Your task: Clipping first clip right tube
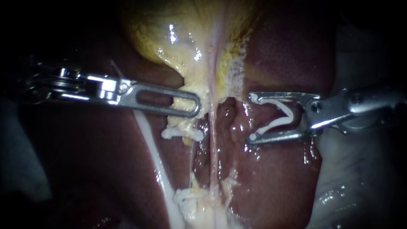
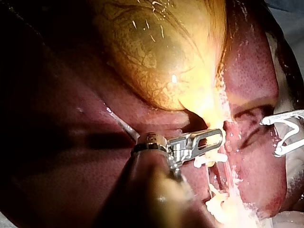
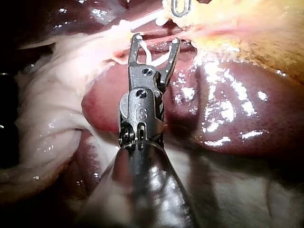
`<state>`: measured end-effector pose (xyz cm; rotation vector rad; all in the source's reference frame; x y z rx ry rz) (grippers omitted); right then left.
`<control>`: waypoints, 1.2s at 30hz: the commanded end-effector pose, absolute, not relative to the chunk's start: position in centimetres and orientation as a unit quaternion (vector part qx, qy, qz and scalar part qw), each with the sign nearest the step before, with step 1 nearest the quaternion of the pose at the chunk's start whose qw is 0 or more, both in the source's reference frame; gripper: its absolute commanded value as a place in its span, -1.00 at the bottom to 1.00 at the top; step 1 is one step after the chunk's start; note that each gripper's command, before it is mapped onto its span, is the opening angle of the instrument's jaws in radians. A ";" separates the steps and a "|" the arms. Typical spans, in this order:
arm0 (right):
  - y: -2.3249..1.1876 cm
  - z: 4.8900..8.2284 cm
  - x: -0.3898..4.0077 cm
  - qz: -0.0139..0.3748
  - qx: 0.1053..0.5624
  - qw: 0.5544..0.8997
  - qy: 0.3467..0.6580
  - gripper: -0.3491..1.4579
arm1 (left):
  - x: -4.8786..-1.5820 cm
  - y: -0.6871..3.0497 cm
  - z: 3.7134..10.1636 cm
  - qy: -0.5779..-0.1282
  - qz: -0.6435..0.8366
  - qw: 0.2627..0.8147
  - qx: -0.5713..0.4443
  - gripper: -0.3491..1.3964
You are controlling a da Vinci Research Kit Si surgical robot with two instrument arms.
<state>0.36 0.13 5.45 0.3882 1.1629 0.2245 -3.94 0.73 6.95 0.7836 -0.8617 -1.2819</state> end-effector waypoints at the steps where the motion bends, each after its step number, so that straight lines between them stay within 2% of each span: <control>1: 0.13 5.45 0.35 0.105 0.182 0.812 0.545 -0.06 | -3.92 0.73 6.94 -0.379 -0.564 0.648 0.345 -1.00; 13: 0.12 5.45 0.35 0.104 0.183 0.812 0.545 -0.06 | -3.48 0.93 6.37 -0.380 -0.574 0.639 0.343 -1.00; 19: 0.02 5.54 0.41 0.100 0.187 0.810 0.546 -0.06 | -3.43 0.93 6.28 -0.381 -0.579 0.634 0.342 -1.00; 23: -0.19 5.77 0.55 0.113 0.210 0.810 0.536 -0.07 | -3.44 0.93 6.29 -0.381 -0.580 0.634 0.341 -1.00; 30: -0.68 6.37 0.90 0.150 0.271 0.800 0.513 -0.09 | -3.44 0.92 6.28 -0.382 -0.578 0.636 0.340 -1.00; 36: -0.92 6.56 1.17 0.164 0.295 0.793 0.506 -0.09 | -3.45 0.91 6.28 -0.382 -0.578 0.636 0.340 -1.00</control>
